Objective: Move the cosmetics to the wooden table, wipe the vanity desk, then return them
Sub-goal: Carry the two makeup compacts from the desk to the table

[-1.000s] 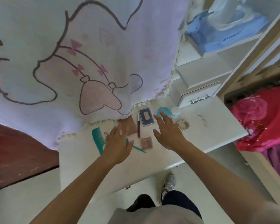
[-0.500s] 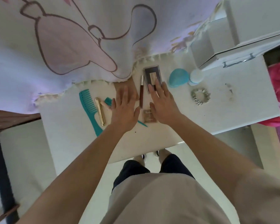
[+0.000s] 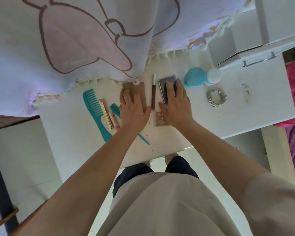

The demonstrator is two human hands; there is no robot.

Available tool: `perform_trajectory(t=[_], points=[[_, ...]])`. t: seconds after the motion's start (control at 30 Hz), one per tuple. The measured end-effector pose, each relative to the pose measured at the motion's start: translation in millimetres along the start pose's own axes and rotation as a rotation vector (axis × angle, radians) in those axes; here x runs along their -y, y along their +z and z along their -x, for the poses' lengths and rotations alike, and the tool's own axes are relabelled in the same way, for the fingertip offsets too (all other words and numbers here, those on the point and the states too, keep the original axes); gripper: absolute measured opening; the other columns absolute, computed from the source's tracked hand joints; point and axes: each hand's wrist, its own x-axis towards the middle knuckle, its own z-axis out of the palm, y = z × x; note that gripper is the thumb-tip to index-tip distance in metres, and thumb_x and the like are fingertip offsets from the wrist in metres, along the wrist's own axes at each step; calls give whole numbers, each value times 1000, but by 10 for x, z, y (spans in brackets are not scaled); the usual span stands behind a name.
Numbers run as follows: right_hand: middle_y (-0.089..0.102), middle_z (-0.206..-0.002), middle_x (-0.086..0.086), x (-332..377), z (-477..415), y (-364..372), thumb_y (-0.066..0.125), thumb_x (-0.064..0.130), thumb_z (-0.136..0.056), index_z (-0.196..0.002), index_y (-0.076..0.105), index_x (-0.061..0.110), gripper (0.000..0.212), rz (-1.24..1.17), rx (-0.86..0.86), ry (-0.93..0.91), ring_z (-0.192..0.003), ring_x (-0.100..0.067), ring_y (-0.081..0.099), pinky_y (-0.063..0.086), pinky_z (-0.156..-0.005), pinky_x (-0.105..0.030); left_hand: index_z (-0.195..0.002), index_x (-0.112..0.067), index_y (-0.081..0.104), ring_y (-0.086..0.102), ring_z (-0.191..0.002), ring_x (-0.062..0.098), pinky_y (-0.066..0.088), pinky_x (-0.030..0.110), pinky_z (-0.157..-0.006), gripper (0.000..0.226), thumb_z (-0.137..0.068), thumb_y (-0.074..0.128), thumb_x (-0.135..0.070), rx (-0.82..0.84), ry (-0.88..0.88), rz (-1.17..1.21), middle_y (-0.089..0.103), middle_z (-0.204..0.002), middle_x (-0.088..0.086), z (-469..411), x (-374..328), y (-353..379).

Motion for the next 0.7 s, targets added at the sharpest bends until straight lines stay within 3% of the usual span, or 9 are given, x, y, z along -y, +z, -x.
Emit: perform_trajectory(t=[0.17, 0.33, 0.57, 0.7], points=[[14, -159, -25, 68, -73, -29, 54, 18, -93, -154, 21, 17, 69, 12, 26, 38, -134, -42, 33, 37, -106, -51, -130, -13, 40, 18, -140, 33, 39, 48, -103, 57, -80, 63, -29, 1, -2, 85, 12, -155, 12, -2, 52, -74], [16, -157, -29, 81, 31, -240, 55, 16, -90, -153, 25, 12, 69, -10, -7, 2, -132, -45, 31, 30, -107, -55, -121, -18, 43, 25, -133, 32, 37, 47, -103, 54, -73, 66, -30, -46, 9, 100, 17, -151, 9, 182, 155, -268], [36, -144, -30, 219, 115, -612, 69, 18, -83, -145, 42, 7, 68, -118, -17, -226, -122, -51, 40, 35, -102, -60, -134, -15, 39, 14, -141, 38, 33, 49, -109, 66, -76, 67, -26, -122, -133, 126, 6, -159, 13, 547, 237, -617], [39, -144, -25, 461, 83, -709, 60, 28, -79, -141, 47, 9, 66, -187, 42, -418, -123, -46, 39, 32, -105, -55, -126, -6, 49, 31, -128, 44, 37, 53, -104, 66, -65, 72, -18, -302, -223, 177, 26, -150, 26, 929, 277, -759]])
